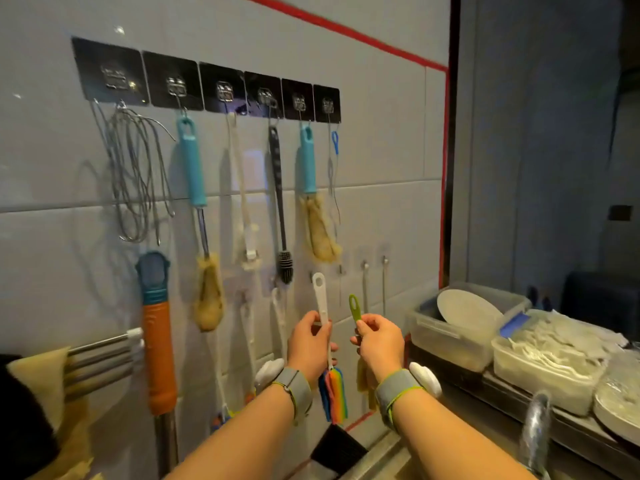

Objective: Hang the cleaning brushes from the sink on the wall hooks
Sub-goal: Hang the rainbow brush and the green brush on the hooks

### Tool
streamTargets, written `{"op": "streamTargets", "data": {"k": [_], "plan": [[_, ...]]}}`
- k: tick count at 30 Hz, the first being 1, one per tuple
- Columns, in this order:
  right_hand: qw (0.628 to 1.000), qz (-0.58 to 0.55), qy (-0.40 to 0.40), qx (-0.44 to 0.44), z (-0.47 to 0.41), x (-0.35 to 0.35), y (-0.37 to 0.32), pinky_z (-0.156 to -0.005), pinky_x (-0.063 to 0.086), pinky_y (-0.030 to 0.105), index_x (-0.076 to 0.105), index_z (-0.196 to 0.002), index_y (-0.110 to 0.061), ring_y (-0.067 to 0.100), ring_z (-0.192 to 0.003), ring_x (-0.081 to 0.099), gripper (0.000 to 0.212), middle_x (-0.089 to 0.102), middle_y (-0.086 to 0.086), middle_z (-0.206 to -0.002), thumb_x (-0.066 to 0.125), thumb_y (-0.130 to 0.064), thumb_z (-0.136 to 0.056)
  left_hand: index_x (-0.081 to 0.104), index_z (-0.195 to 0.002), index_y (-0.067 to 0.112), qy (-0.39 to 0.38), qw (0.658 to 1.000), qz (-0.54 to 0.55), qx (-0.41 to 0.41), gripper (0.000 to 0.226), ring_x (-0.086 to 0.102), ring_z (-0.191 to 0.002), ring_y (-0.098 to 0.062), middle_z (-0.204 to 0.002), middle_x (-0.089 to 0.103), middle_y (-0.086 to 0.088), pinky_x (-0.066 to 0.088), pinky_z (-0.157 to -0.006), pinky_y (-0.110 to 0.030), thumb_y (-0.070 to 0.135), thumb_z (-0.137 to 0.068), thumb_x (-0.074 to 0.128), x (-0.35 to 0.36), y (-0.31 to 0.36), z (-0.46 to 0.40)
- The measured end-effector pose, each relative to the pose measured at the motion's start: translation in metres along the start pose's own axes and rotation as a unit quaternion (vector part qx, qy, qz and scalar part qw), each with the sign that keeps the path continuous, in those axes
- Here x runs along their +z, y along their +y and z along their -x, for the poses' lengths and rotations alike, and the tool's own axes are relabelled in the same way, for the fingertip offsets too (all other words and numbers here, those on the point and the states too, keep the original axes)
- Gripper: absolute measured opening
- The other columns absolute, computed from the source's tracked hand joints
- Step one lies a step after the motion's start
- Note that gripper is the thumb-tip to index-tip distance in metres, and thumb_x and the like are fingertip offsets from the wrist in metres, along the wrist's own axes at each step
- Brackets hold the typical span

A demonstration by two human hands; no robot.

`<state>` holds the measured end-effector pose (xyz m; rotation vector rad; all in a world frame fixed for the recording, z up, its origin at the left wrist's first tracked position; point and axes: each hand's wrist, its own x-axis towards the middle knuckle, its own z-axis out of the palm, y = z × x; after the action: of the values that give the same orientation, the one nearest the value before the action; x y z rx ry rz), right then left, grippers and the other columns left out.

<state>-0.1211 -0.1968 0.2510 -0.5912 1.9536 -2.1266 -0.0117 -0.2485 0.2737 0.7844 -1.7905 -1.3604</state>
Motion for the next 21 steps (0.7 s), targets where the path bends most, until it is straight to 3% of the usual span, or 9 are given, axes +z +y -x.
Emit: {"op": "streamTargets", "data": {"k": [4,8,14,16,18,21], "plan": [[1.0,-0.002,-0.007,0.0,-0.006,0.01,0.001,-0.055,0.048,0.028,0.064,-0.074,-0.019,0.024,-0.062,0.066,0.021,0.065,0.008,-0.073,0.059,-0.006,-0.091,0.061,-0.092,0.016,0.032,0.999,-0.018,-0.005,0.014,0.066,-0.069,-0.025,-0.09,0.065,-0.017,0.06,-0.063,-0.056,0.021,-0.098,0.049,-0.005,0.003,-0.014],[1.0,-0.009,0.004,0.005,-0.012,0.005,0.005,-0.052,0.046,0.026,0.068,-0.083,-0.01,0.022,-0.06,0.064,0.013,0.063,0.007,-0.071,0.058,-0.006,-0.091,0.062,-0.096,0.014,0.039,0.999,-0.018,-0.016,0.016,0.066,-0.069,-0.025,-0.098,0.065,-0.018,0.061,-0.062,-0.052,0.02,-0.098,0.048,0.003,0.001,-0.024],[1.0,-0.011,0.014,0.012,-0.023,0.004,0.013,-0.056,0.048,0.028,0.067,-0.079,-0.018,0.019,-0.061,0.064,0.017,0.064,0.005,-0.072,0.058,-0.009,-0.092,0.059,-0.093,0.008,0.055,0.997,-0.036,-0.031,0.017,0.068,-0.069,-0.03,-0.093,0.066,-0.019,0.06,-0.059,-0.053,0.02,-0.098,0.048,0.012,-0.016,-0.032],[1.0,-0.02,0.011,0.016,-0.031,0.008,0.012,-0.053,0.046,0.027,0.065,-0.076,-0.018,0.02,-0.059,0.064,0.019,0.064,0.006,-0.072,0.059,-0.008,-0.091,0.059,-0.093,0.006,0.063,0.996,-0.051,-0.035,0.018,0.072,-0.076,-0.034,-0.091,0.068,-0.019,0.061,-0.064,-0.052,0.021,-0.097,0.049,0.012,-0.022,-0.035],[0.999,-0.026,0.007,0.018,-0.039,0.013,0.008,-0.051,0.044,0.025,0.063,-0.073,-0.019,0.019,-0.056,0.062,0.021,0.063,0.006,-0.072,0.059,-0.008,-0.091,0.059,-0.094,0.004,0.071,0.995,-0.051,-0.041,0.018,0.072,-0.079,-0.032,-0.092,0.07,-0.017,0.061,-0.073,-0.045,0.019,-0.097,0.05,0.01,-0.027,-0.037],[0.999,-0.034,-0.002,0.02,-0.054,0.021,-0.004,-0.05,0.042,0.024,0.062,-0.071,-0.019,0.017,-0.053,0.059,0.024,0.062,0.006,-0.071,0.058,-0.007,-0.092,0.059,-0.098,0.01,0.087,0.995,-0.038,-0.036,0.008,0.068,-0.081,-0.026,-0.089,0.067,-0.007,0.051,-0.072,-0.033,0.015,-0.096,0.053,0.005,-0.031,-0.04]]}}
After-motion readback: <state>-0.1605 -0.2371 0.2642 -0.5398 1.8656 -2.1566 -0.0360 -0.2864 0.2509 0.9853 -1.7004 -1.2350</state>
